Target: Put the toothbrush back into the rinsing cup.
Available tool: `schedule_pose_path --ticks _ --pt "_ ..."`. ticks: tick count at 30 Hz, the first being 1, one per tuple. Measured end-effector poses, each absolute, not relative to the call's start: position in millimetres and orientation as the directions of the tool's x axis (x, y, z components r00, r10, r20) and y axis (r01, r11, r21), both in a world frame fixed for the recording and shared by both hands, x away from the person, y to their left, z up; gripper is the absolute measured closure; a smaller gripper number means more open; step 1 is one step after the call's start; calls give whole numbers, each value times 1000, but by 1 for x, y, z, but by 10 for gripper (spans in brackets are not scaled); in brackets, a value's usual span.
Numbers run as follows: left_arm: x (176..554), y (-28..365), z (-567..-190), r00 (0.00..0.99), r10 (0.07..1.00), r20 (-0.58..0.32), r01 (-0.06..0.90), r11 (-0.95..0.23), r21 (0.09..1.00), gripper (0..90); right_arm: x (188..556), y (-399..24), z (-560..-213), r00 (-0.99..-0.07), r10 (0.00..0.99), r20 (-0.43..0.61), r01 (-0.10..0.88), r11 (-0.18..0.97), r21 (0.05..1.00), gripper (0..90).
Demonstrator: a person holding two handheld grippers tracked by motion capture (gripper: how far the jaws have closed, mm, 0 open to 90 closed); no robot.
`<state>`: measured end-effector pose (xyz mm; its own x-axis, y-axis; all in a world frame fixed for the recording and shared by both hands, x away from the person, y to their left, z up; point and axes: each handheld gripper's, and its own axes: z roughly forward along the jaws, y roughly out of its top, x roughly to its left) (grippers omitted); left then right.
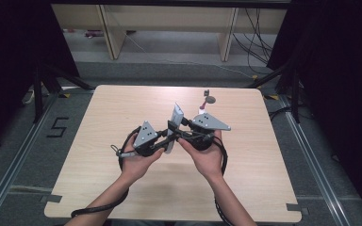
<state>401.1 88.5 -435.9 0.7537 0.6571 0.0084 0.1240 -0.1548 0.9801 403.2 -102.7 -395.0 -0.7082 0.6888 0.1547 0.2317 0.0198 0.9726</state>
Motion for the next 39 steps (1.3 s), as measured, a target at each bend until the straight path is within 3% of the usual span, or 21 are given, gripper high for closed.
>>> schedule_pose_path --ticks 20,28,39 --pt "400 74 -433 741 669 52 107 -194 975 680 403 -109 -392 -696 709 117 209 44 977 752" --pt "395 84 -429 736 658 159 55 -292 955 423 403 -113 -392 -684 723 96 203 62 977 763" --pt "391 136 -453 714 688 127 128 -307 943 370 410 -132 -382 -656 750 82 183 53 982 766"
